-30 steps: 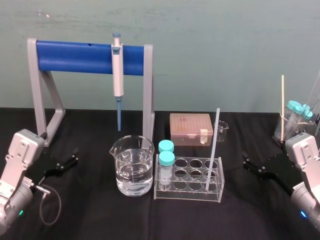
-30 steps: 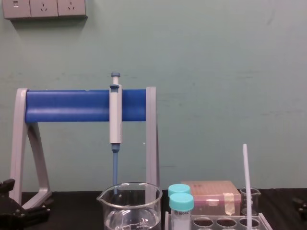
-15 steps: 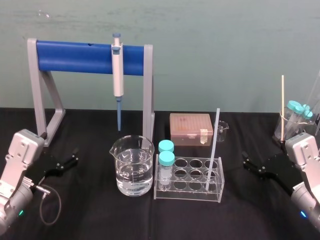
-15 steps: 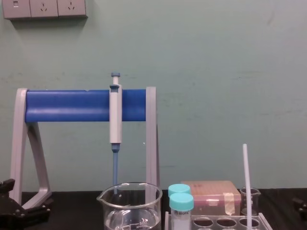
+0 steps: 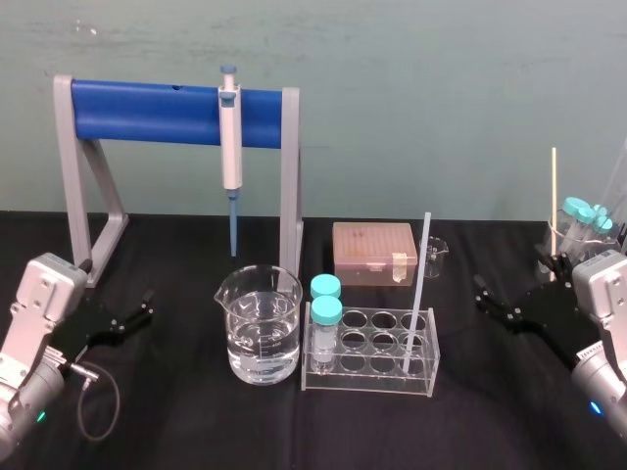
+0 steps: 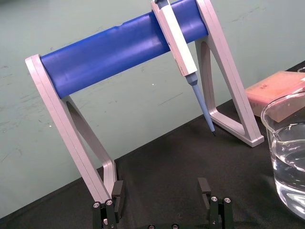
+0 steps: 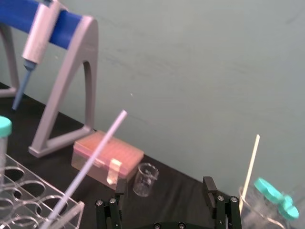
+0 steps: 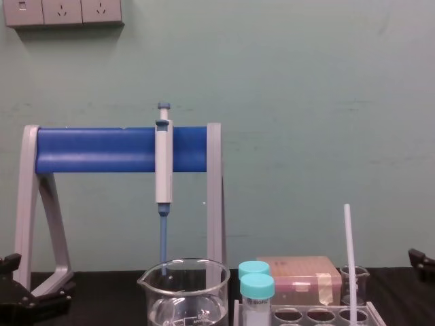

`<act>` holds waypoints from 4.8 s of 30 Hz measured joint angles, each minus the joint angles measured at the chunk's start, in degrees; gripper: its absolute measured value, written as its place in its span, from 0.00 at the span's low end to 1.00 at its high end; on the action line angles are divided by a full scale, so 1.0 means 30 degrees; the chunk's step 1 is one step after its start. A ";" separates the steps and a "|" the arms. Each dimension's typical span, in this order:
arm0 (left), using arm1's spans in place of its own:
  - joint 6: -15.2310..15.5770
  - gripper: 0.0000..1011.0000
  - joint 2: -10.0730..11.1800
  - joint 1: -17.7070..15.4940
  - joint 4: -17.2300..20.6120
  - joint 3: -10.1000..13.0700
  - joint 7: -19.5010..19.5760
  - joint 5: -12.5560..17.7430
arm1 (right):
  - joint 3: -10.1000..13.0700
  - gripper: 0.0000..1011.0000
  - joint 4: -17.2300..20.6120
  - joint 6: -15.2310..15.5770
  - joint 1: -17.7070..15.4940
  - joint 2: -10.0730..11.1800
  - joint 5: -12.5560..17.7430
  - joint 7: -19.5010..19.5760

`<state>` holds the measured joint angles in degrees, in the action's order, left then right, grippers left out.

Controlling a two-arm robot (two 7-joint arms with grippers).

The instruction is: Pick up the stirring rod with one hand, then place it down.

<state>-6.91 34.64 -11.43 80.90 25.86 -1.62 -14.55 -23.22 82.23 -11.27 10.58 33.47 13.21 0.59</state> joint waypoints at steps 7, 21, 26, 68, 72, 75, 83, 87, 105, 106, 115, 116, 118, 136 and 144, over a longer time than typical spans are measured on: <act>0.0000 0.99 0.0000 -0.0001 0.0000 -0.0001 0.0000 0.0001 | 0.0087 0.99 -0.0202 -0.0914 0.0455 -0.0270 -0.0194 -0.0948; -0.0001 0.99 0.0001 0.0000 0.0000 0.0000 0.0000 0.0000 | 0.0450 0.99 -0.2264 -0.2616 0.2045 -0.1449 0.1384 -0.4002; 0.0000 0.99 0.0000 0.0000 0.0000 0.0000 0.0000 0.0000 | 0.0840 0.99 -0.3200 -0.2843 0.2516 -0.2007 0.3472 -0.6132; 0.0000 0.99 0.0000 -0.0001 0.0000 0.0000 0.0000 0.0000 | 0.1494 0.99 -0.8303 0.2994 0.6287 -0.4163 0.8726 -1.2626; -0.0001 0.99 0.0000 0.0000 0.0000 -0.0001 0.0000 0.0000 | 0.1266 0.99 -0.8891 0.3136 0.6678 -0.4299 0.8714 -1.2972; 0.0000 0.99 0.0000 0.0000 -0.0001 -0.0001 0.0000 0.0000 | 0.1081 0.99 -0.9329 0.3283 0.6954 -0.4410 0.8710 -1.3251; 0.0000 0.99 0.0000 0.0000 0.0000 0.0000 0.0000 0.0000 | 0.0699 0.99 -1.0339 0.3643 0.7556 -0.4714 0.8752 -1.3857; 0.0000 0.99 0.0000 0.0001 0.0000 0.0000 0.0000 0.0000 | 0.0586 0.99 -1.0633 0.3764 0.7713 -0.4821 0.8775 -1.3969; -0.0001 0.99 0.0000 0.0000 0.0000 0.0000 0.0000 0.0000 | 0.0323 0.99 -1.0908 0.4076 0.7874 -0.4882 0.8686 -1.3973; 0.0000 0.99 0.0000 0.0000 0.0000 -0.0001 0.0000 0.0000 | 0.0326 0.99 -1.0907 0.4075 0.7874 -0.4881 0.8687 -1.3973; 0.0000 0.99 0.0001 0.0000 0.0000 0.0000 0.0000 0.0000 | 0.0347 0.99 -1.0890 0.4066 0.7862 -0.4876 0.8688 -1.3968; 0.0000 0.99 0.0000 0.0000 0.0000 0.0000 0.0000 0.0001 | 0.0349 0.99 -1.0886 0.4063 0.7860 -0.4876 0.8688 -1.3967; 0.0000 0.99 0.0001 -0.0001 -0.0001 0.0000 0.0000 0.0000 | 0.0353 0.99 -1.0883 0.4061 0.7858 -0.4876 0.8689 -1.3967; -0.0001 0.99 0.0000 -0.0001 0.0000 -0.0001 0.0000 0.0000 | 0.0369 0.76 -1.0877 0.4033 0.7843 -0.4876 0.8690 -1.3951; 0.0000 0.99 0.0001 0.0000 0.0000 -0.0001 0.0000 0.0000 | 0.0368 0.50 -1.0877 0.4034 0.7843 -0.4876 0.8691 -1.3951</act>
<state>-6.91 34.65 -11.43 80.90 25.86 -1.62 -14.55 -22.12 49.60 0.84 34.11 18.84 39.28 -41.26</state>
